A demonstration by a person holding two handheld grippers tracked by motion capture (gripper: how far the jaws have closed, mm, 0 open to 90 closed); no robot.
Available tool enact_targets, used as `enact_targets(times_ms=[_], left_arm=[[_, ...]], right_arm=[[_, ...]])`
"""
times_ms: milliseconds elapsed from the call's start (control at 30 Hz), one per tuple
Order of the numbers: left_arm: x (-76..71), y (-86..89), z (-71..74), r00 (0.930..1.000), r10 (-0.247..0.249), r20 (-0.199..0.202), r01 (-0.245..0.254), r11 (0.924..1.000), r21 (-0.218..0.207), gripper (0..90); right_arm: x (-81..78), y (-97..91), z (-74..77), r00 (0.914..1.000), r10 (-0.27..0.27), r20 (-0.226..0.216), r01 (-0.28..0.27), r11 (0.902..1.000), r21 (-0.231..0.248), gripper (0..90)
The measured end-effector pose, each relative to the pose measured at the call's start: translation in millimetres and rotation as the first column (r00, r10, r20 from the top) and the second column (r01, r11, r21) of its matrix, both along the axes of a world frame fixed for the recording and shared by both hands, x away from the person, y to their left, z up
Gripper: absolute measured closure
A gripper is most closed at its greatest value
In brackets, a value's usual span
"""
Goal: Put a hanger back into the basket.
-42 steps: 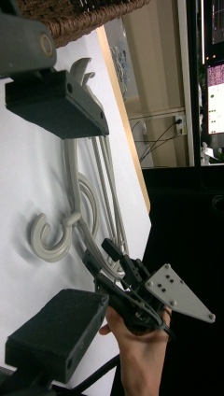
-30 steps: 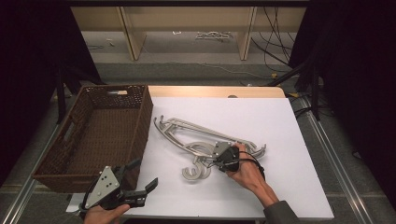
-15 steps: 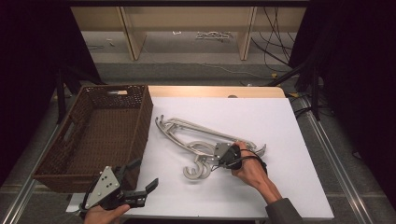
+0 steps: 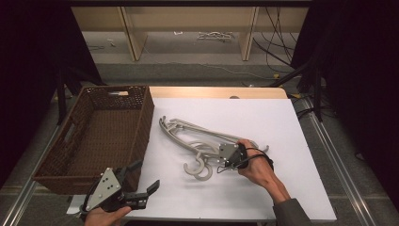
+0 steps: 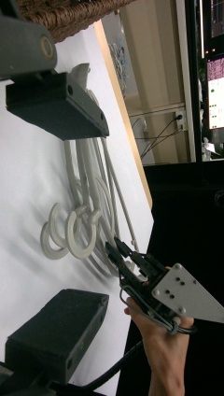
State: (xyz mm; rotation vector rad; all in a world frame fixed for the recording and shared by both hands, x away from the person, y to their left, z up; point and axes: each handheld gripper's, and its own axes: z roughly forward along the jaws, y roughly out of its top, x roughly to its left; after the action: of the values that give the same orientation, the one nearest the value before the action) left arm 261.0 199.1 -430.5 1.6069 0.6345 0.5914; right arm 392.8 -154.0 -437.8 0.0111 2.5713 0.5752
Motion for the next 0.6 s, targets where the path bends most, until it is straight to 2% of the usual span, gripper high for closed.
enact_targets(times_ms=[33,100,133,233,300,333,367,433,467,533,600], left_arm=[[0.0,0.2,0.0,1.0000,0.000,0.000,0.000,1.0000,0.003,16.1],[-0.1,0.1,0.4,1.0000,0.002,0.002,-0.002,1.0000,-0.005,16.1],[0.2,0.3,0.7,1.0000,0.002,0.005,-0.002,1.0000,-0.001,16.2],[0.4,0.9,2.4,1.0000,-0.004,0.007,0.004,1.0000,-0.006,16.1],[1.3,1.3,4.5,0.9999,-0.002,0.010,0.003,0.9998,-0.020,16.2],[2.6,1.2,5.2,0.9999,-0.004,0.013,0.004,0.9999,-0.016,16.3],[4.4,0.4,5.5,0.9999,-0.005,0.016,0.005,0.9999,-0.010,16.3],[6.9,-1.7,6.7,0.9999,-0.009,0.009,0.009,1.0000,-0.004,16.7],[7.9,-2.9,7.3,0.9999,-0.013,0.010,0.013,0.9999,-0.006,17.5],[9.4,-4.8,11.5,0.9998,-0.013,0.015,0.013,0.9994,0.034,18.3],[10.9,-7.3,16.0,0.9997,-0.025,0.007,0.024,0.9985,0.050,18.3]], right_arm=[[0.4,0.1,1.7,0.9997,0.014,0.020,-0.014,0.9999,0.002,82.1],[-1.1,0.5,4.9,0.9993,0.023,0.030,-0.023,0.9997,0.001,82.2],[-1.0,-0.2,7.6,0.9974,0.047,0.054,-0.047,0.9988,-0.012,82.3],[-2.1,-0.8,10.8,0.9950,0.067,0.074,-0.066,0.9975,-0.026,82.3],[-4.3,-0.5,13.4,0.9941,0.072,0.081,-0.070,0.9972,-0.027,82.4],[-4.5,-0.6,14.9,0.9920,0.075,0.101,-0.072,0.9969,-0.033,82.4],[-6.4,-0.5,16.2,0.9921,0.072,0.103,-0.069,0.9970,-0.036,82.4],[-7.5,-0.2,19.9,0.9888,0.094,0.116,-0.089,0.9950,-0.046,82.4],[-7.3,-0.4,22.4,0.9846,0.114,0.133,-0.108,0.9925,-0.058,82.4],[-10.5,-1.2,23.6,0.9887,0.085,0.123,-0.080,0.9957,-0.046,82.5],[-12.0,-1.7,27.6,0.9855,0.094,0.141,-0.088,0.9950,-0.047,82.5]])
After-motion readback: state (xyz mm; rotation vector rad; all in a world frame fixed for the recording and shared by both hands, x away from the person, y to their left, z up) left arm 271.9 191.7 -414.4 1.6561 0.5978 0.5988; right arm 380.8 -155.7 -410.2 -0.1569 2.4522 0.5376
